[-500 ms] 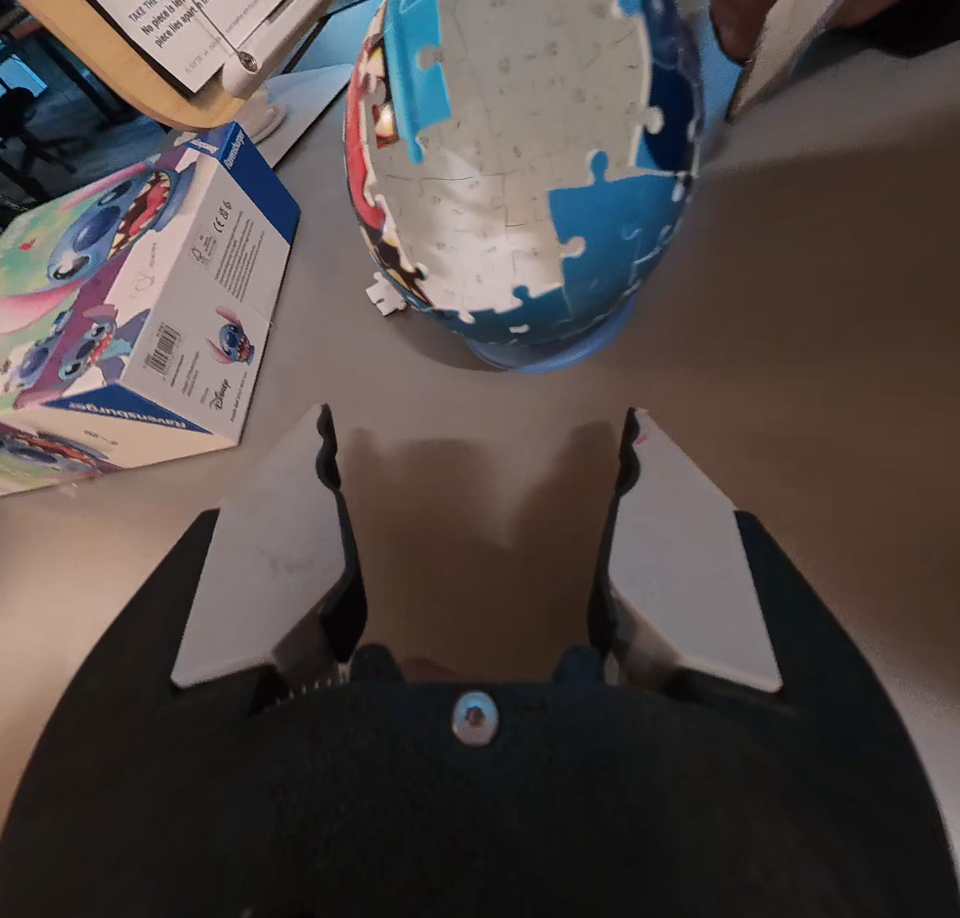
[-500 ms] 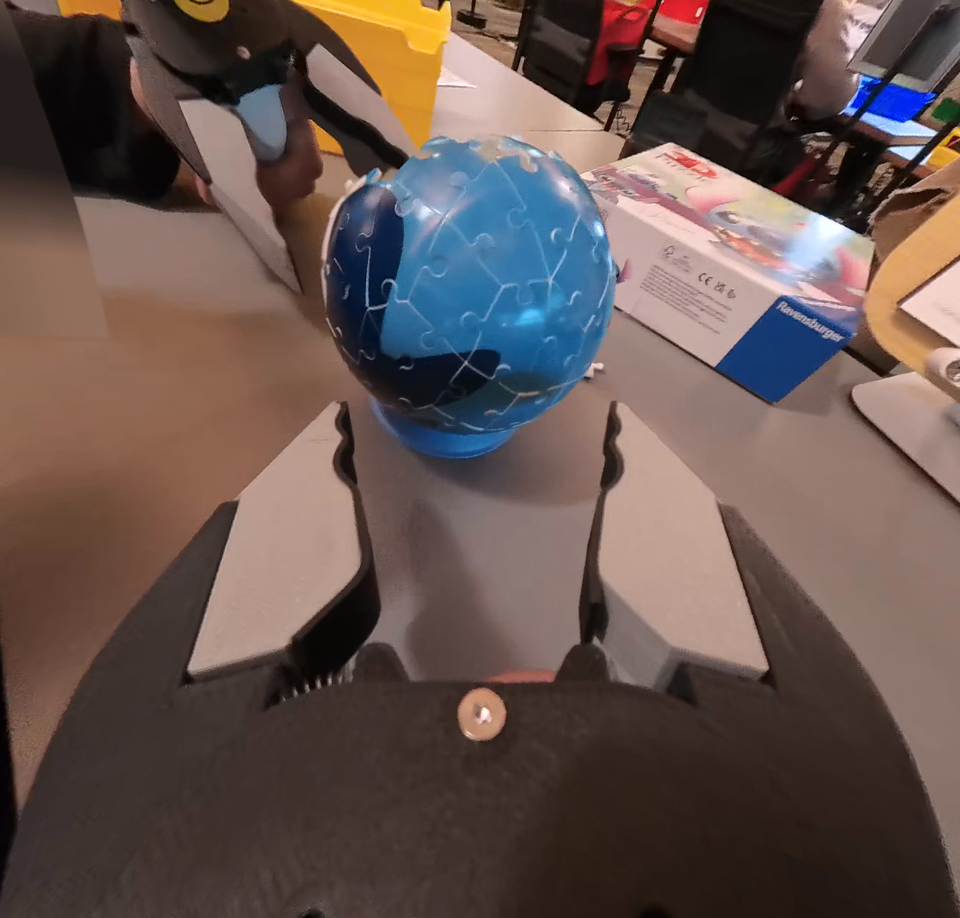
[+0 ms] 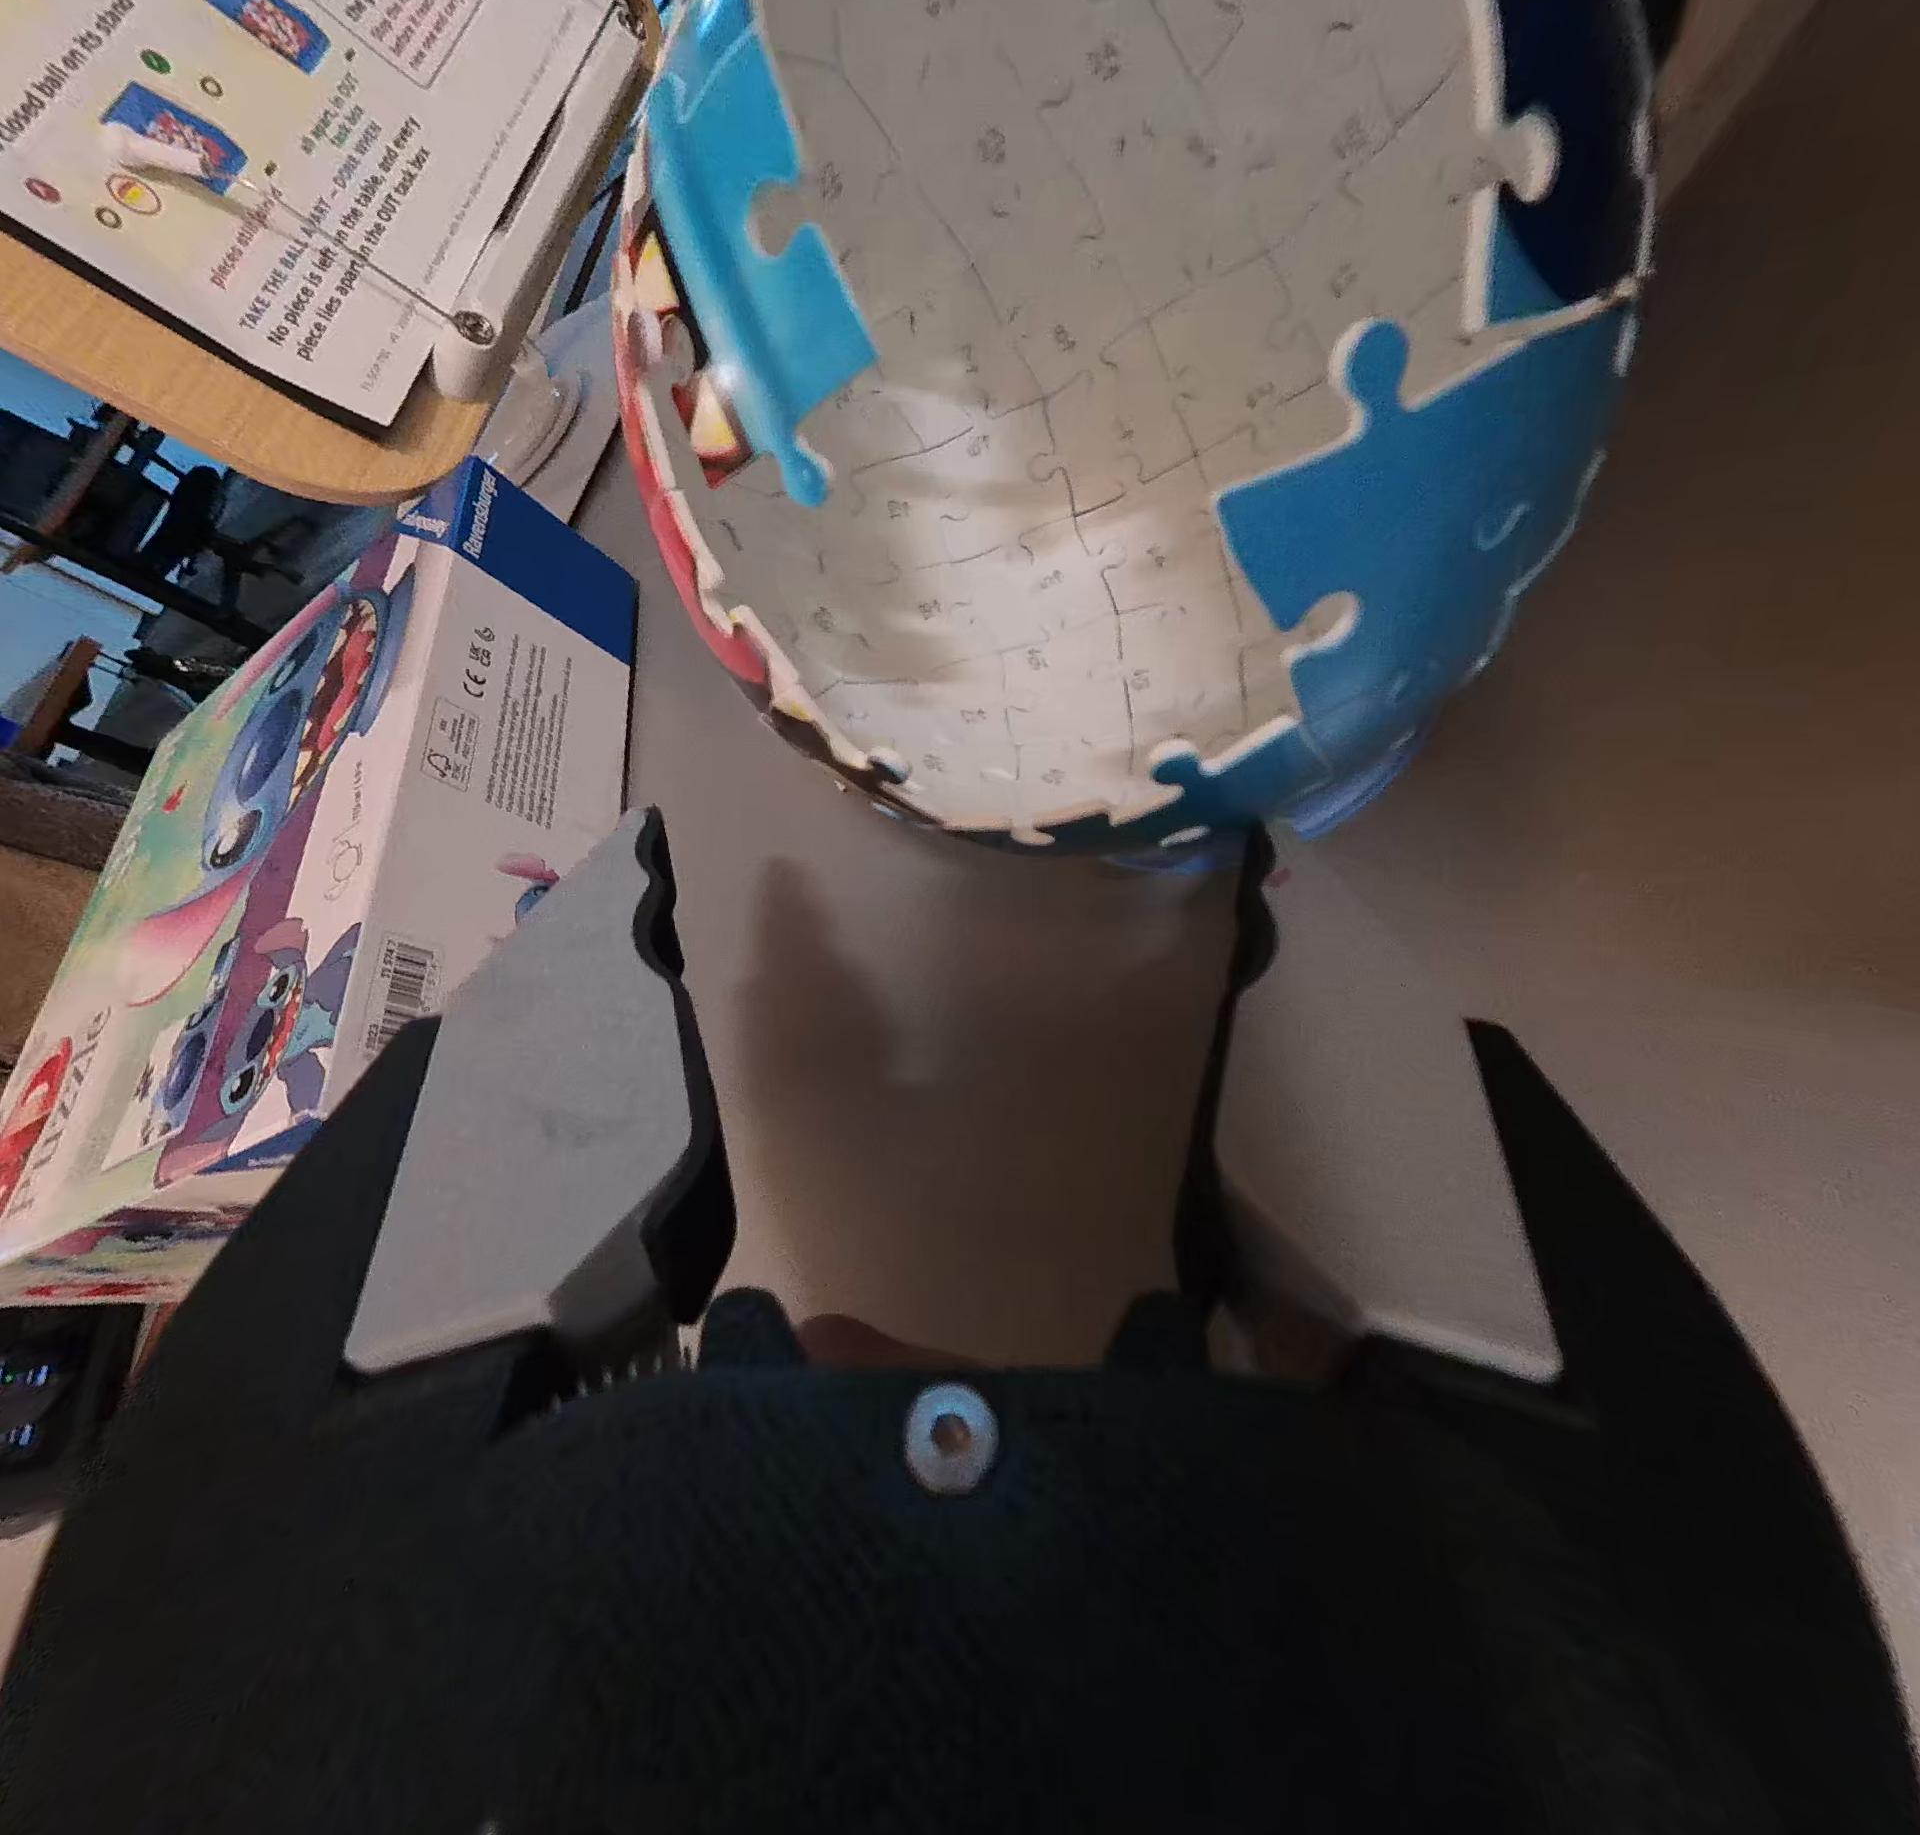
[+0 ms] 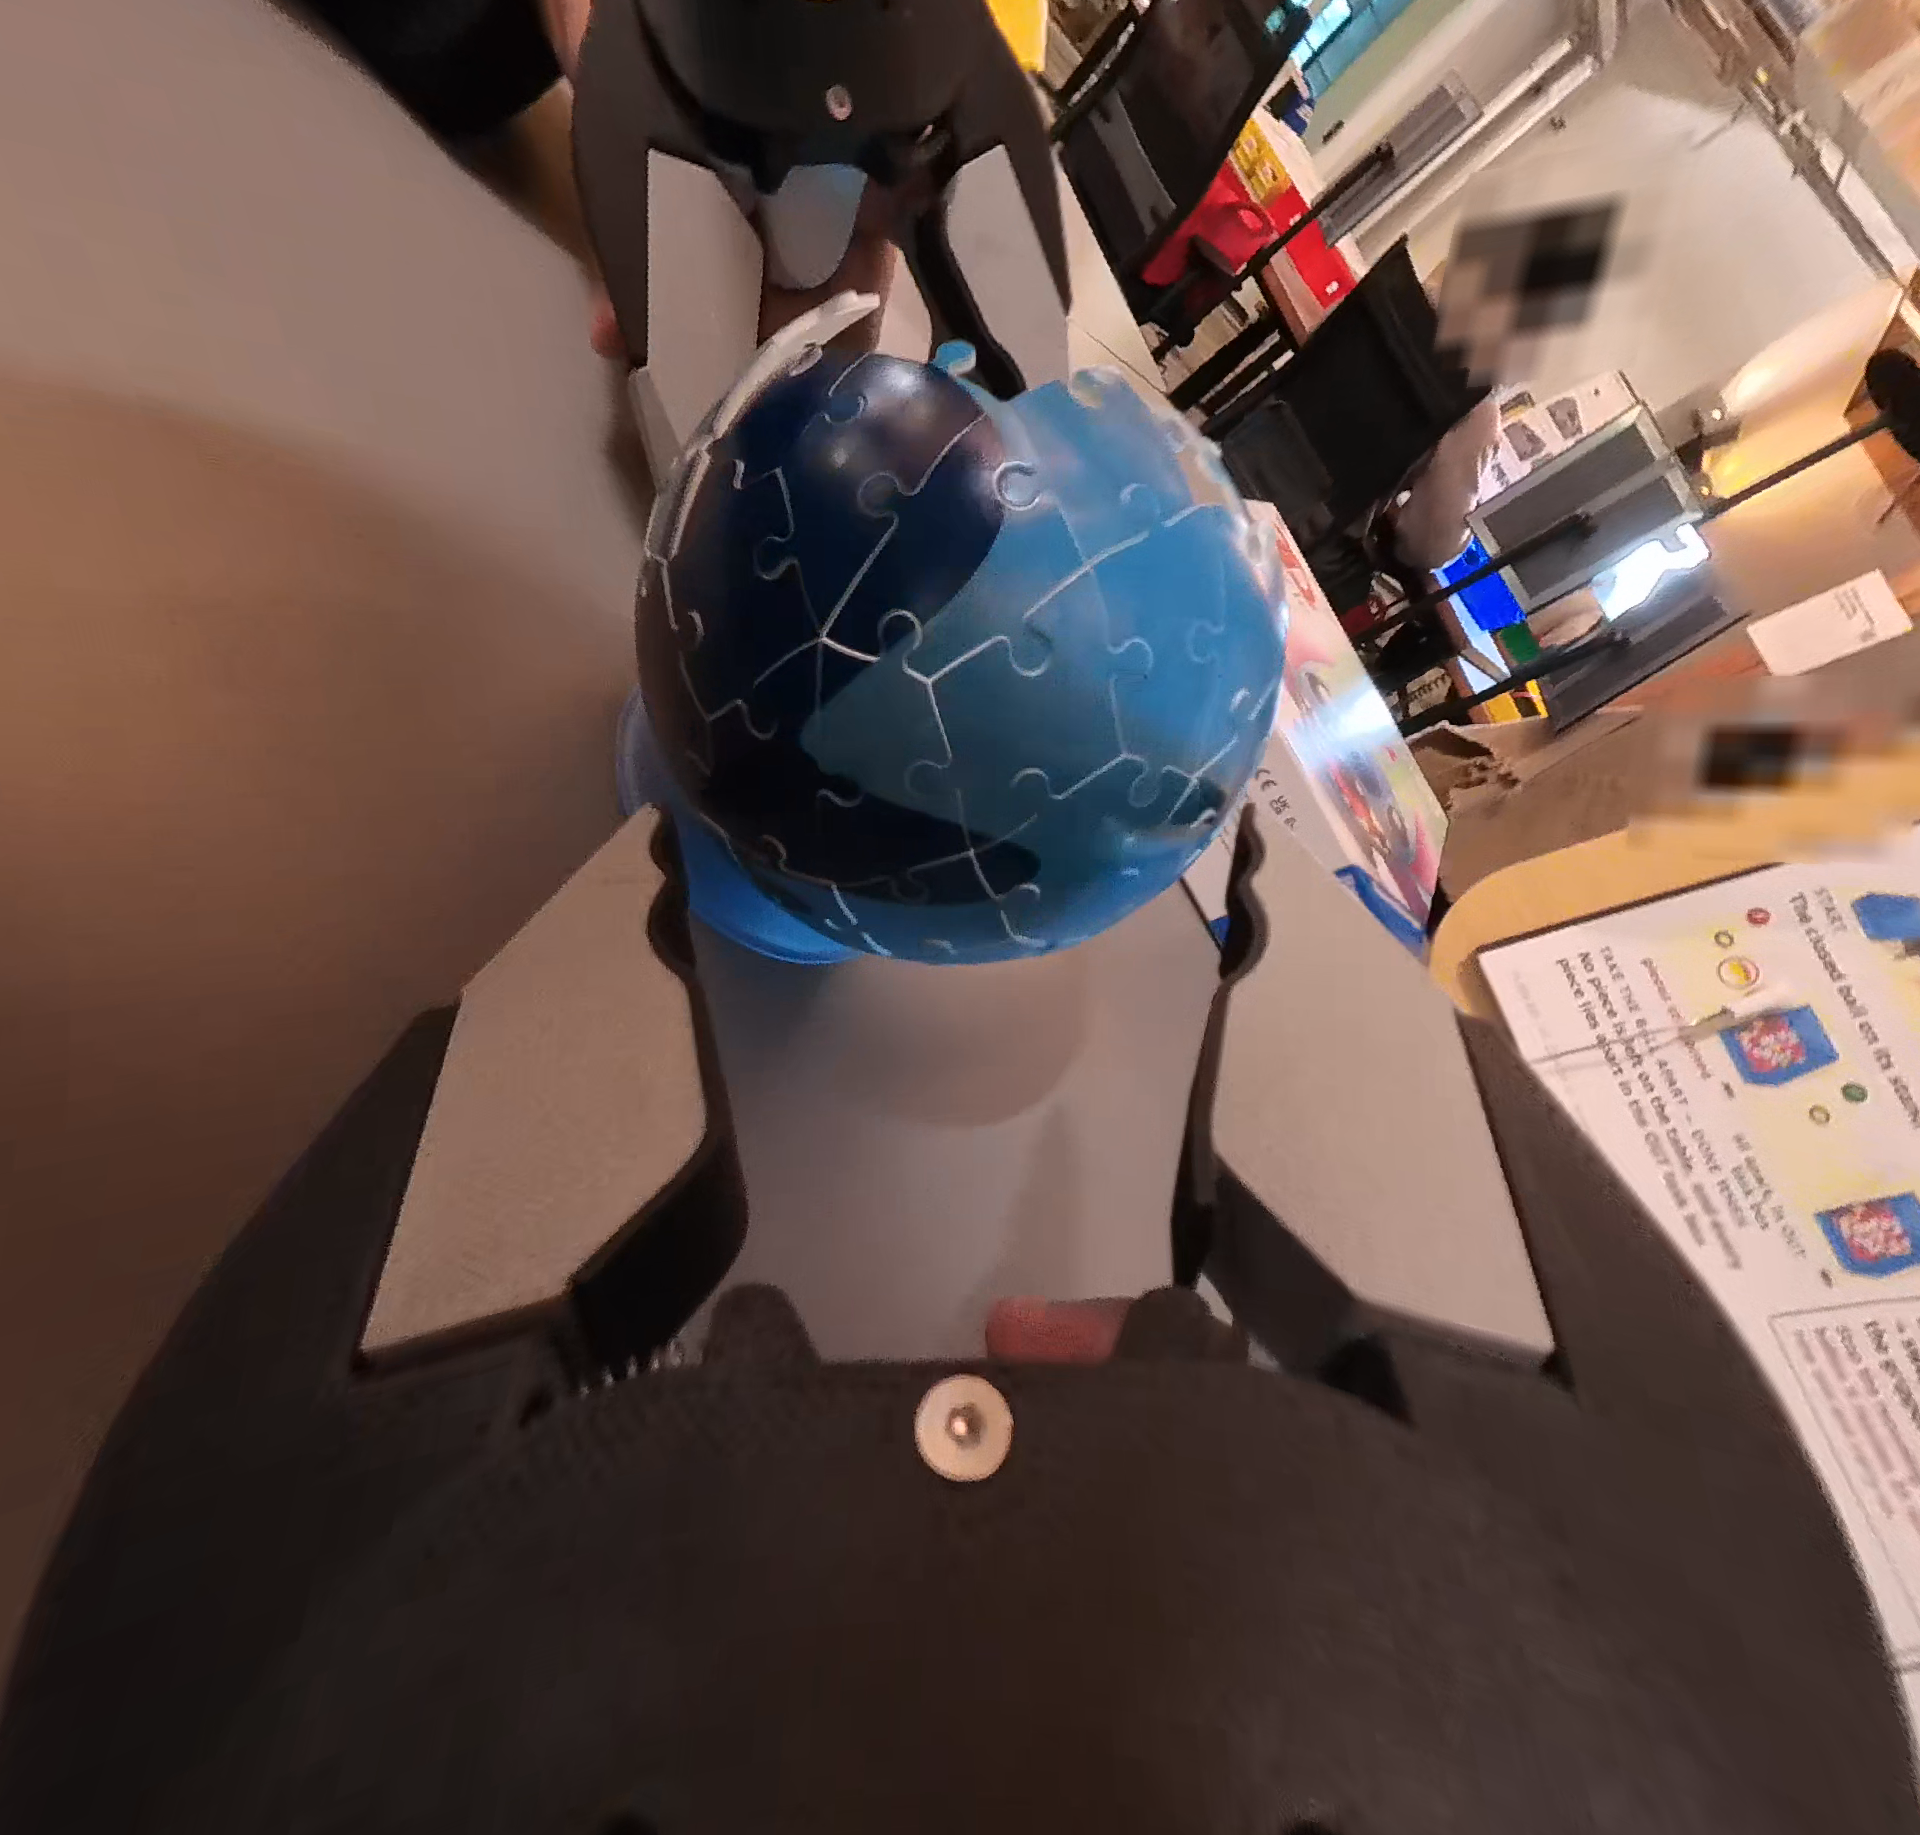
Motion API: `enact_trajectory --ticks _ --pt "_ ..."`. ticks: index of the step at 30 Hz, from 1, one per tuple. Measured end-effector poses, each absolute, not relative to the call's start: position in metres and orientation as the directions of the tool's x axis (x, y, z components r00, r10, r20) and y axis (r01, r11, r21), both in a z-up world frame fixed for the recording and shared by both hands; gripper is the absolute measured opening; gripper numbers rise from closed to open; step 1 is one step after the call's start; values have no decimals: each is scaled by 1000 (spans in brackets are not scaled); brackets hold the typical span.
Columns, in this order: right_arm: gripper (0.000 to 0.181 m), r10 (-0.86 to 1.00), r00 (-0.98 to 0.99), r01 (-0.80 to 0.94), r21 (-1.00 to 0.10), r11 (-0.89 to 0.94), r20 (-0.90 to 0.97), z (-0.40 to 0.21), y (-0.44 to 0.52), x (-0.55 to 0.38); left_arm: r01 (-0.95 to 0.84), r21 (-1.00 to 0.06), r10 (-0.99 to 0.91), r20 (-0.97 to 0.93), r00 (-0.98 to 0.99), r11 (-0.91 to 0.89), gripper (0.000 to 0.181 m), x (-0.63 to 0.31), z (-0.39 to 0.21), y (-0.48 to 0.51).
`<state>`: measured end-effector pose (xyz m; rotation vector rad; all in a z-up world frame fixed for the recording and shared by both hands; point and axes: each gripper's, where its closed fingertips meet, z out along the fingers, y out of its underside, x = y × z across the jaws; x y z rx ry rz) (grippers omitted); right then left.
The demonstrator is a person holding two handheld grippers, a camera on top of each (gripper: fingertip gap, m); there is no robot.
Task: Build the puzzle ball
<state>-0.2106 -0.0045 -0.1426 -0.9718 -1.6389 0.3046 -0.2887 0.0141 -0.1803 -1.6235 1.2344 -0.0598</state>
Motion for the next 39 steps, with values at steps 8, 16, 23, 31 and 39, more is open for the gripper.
enact_trajectory --ticks 8,16,23,31,39 --pt "109 726 -69 414 -643 645 684 -151 9 -220 -661 -737 -756 -512 408 142 96 -277 -179 8" --pt "111 910 -130 372 -831 413 395 -155 10 -222 -541 -835 -814 -378 440 95 98 -268 -165 -5" --pt "111 973 -156 365 -905 219 173 -157 9 -223 -475 -877 -825 -314 470 63 100 -268 -157 -7" --pt "108 984 -171 351 -929 114 56 -154 13 -222 -478 -878 -821 -294 489 30 104 -271 -159 -1" --pt "117 959 -139 306 -911 277 246 -145 11 -218 -589 -807 -791 -389 472 46 105 -276 -174 9"
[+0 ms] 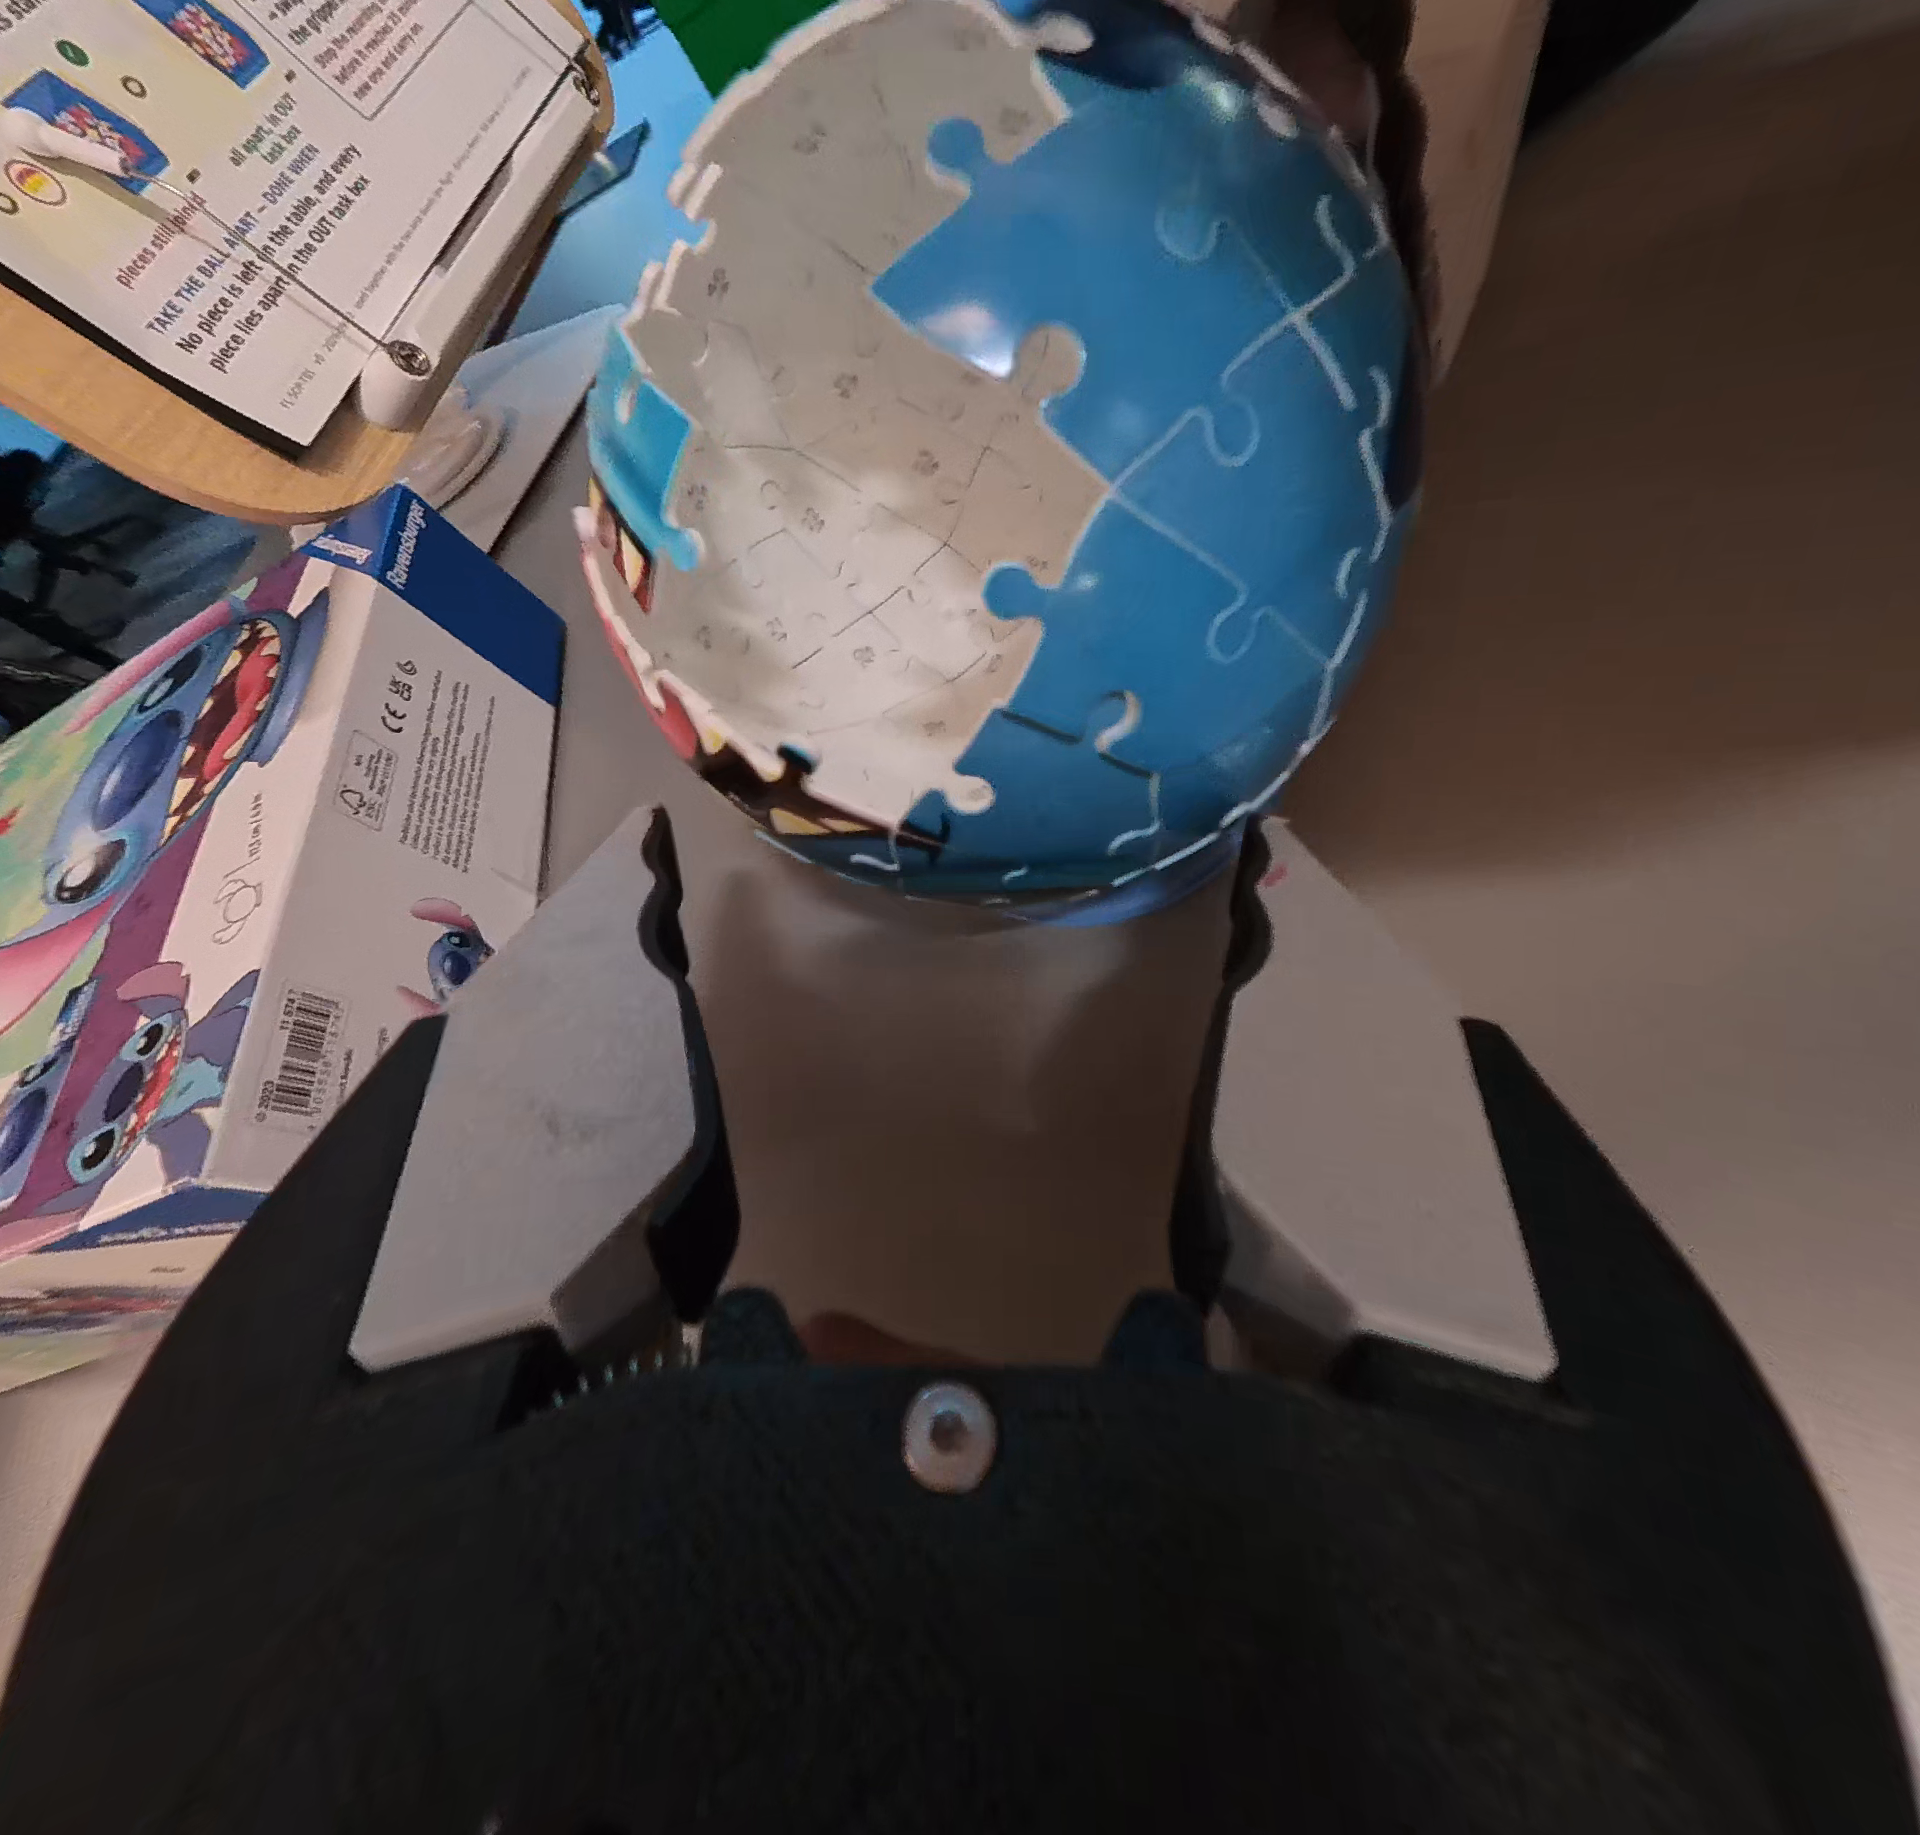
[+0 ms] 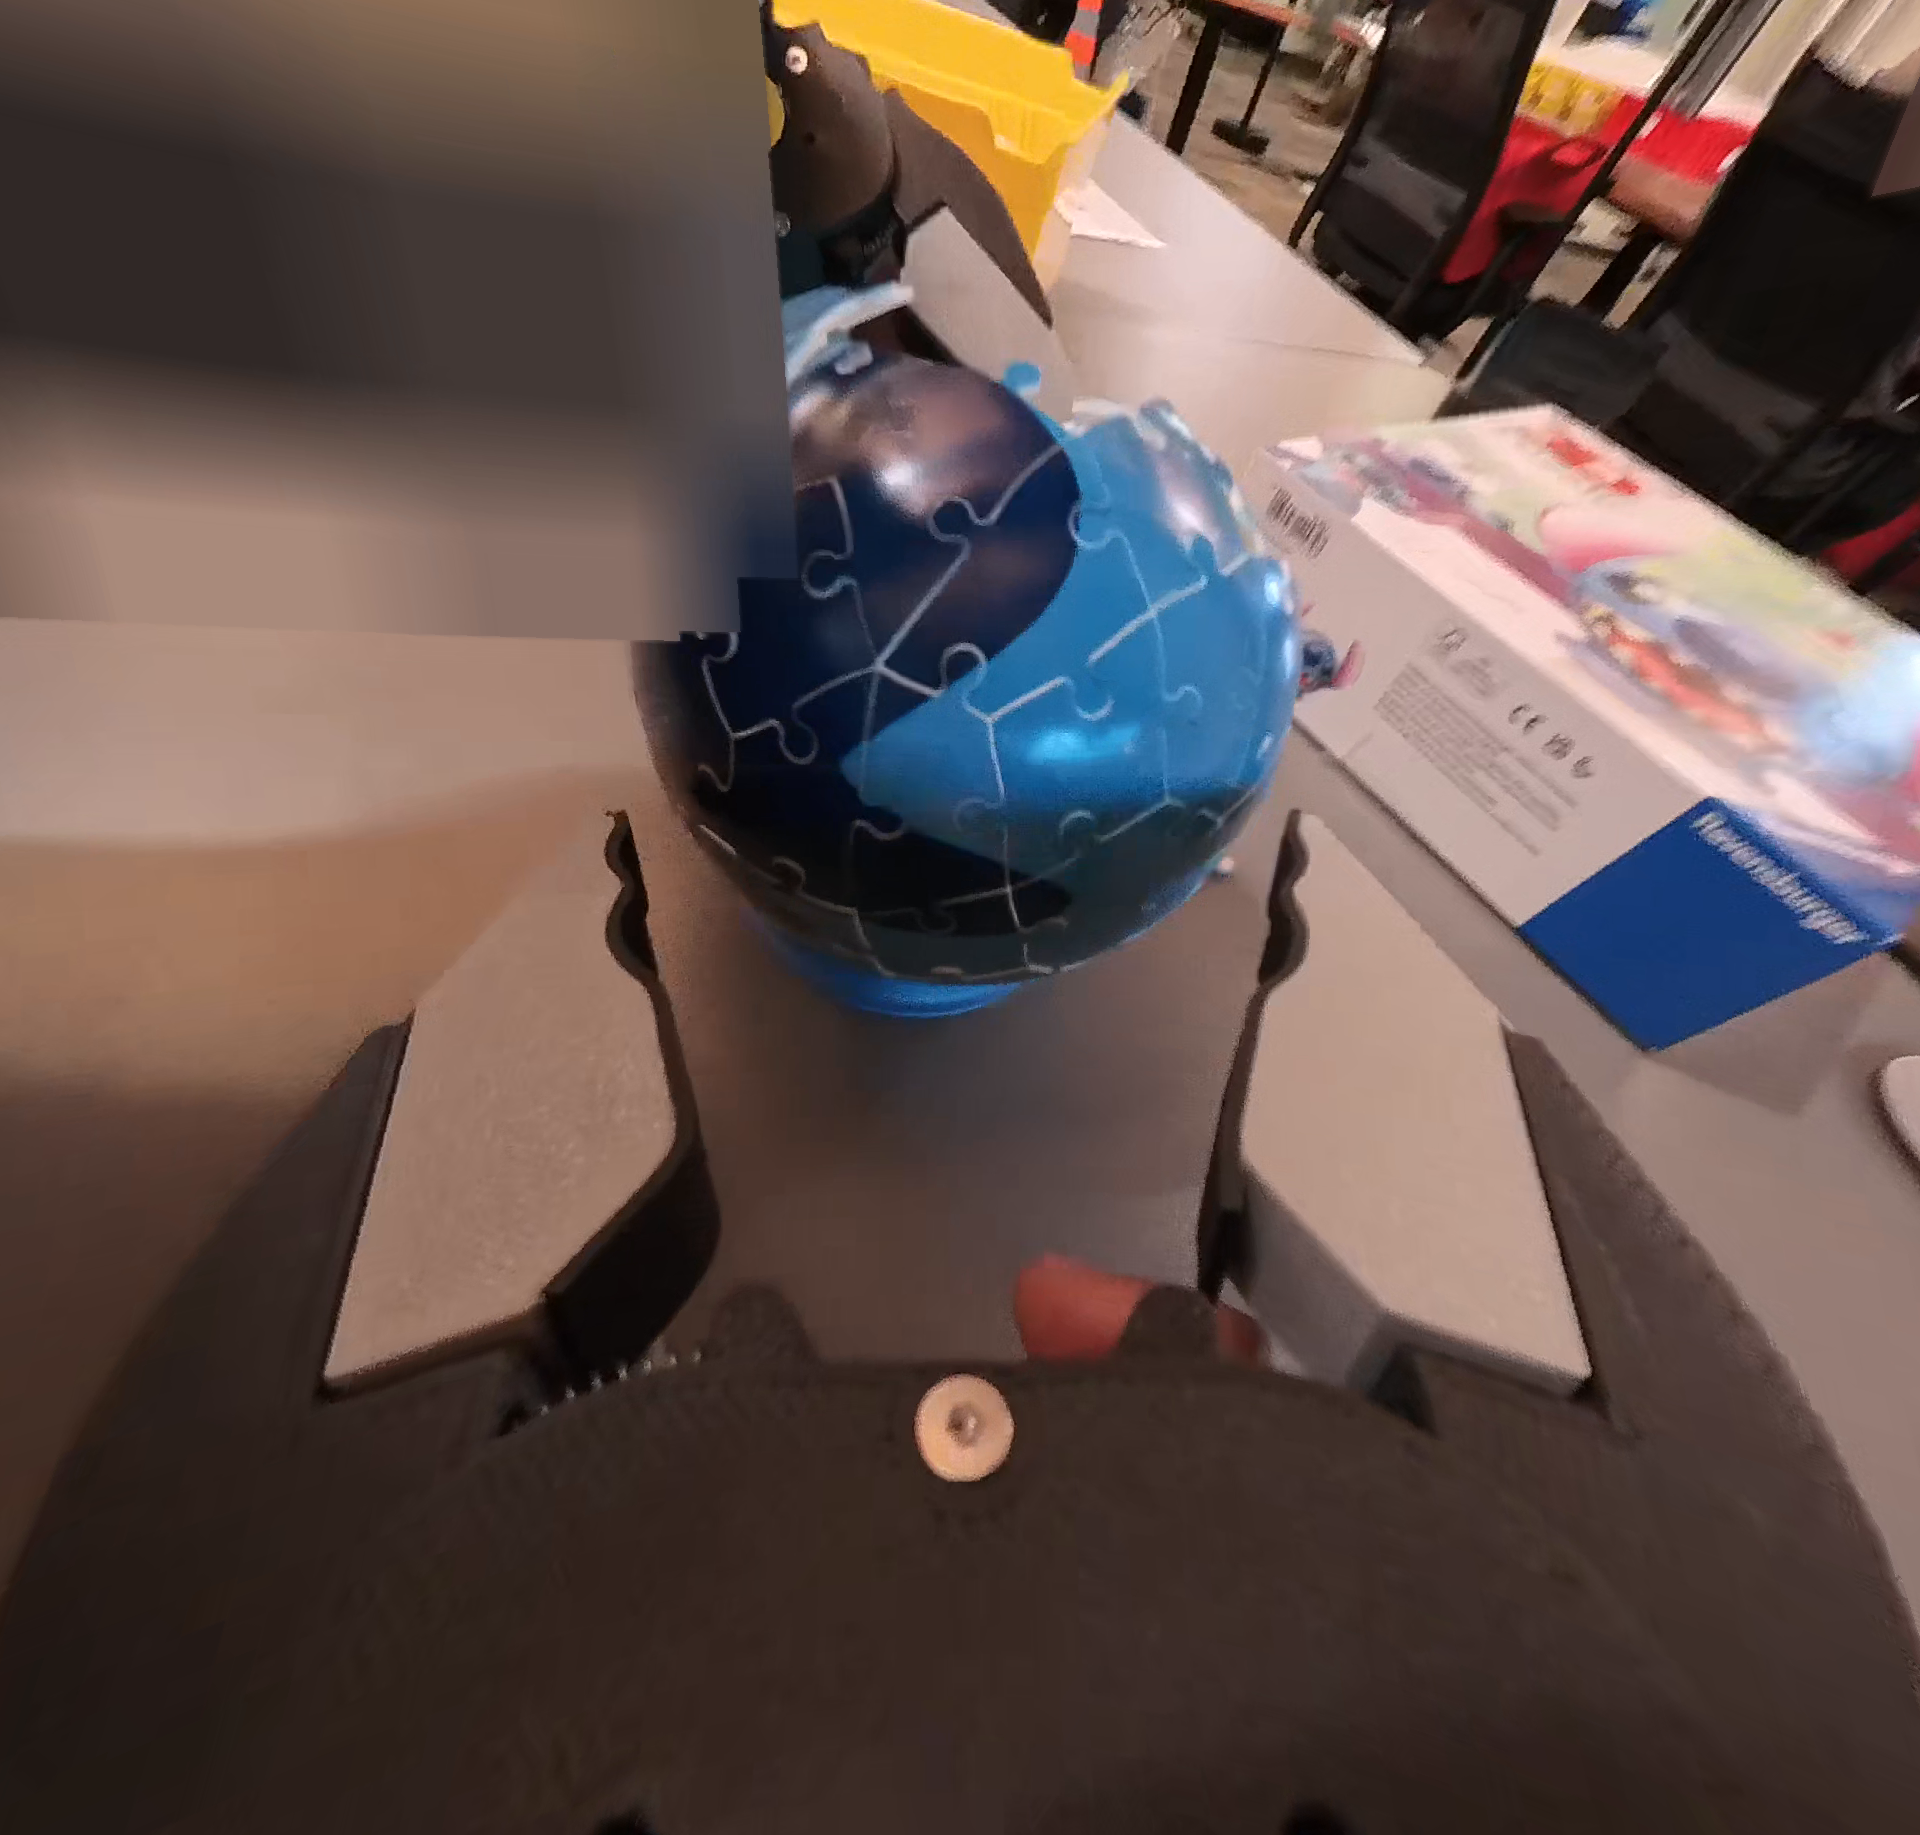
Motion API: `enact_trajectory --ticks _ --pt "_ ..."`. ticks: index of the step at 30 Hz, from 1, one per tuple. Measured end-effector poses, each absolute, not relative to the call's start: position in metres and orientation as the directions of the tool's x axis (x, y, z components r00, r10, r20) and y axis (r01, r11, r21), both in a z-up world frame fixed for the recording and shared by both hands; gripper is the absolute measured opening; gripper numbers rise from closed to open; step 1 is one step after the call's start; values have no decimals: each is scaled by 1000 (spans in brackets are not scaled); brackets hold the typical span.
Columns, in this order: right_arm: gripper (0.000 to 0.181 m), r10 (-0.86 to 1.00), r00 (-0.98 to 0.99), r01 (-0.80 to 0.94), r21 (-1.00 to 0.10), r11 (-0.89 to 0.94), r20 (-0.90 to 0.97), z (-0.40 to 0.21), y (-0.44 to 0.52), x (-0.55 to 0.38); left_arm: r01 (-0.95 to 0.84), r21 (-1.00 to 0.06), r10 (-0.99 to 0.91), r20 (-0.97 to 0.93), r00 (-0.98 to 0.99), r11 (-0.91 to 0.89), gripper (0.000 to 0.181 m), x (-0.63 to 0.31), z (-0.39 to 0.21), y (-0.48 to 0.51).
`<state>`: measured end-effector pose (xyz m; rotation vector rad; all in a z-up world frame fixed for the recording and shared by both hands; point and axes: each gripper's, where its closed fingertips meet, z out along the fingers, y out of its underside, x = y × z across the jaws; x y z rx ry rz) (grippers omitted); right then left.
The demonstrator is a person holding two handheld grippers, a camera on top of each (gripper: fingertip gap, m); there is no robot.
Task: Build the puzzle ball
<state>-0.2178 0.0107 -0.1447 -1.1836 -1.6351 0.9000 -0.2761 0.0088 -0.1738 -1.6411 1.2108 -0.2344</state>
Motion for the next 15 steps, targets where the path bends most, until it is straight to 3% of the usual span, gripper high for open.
enact_trajectory --ticks 7,15 --pt "118 903 -95 344 -837 425 420 -150 11 -227 -607 -792 -789 -417 451 71 98 -272 -175 7" --pt "119 958 -105 365 -886 286 266 -158 15 -231 -553 -831 -804 -367 468 58 98 -270 -168 3"
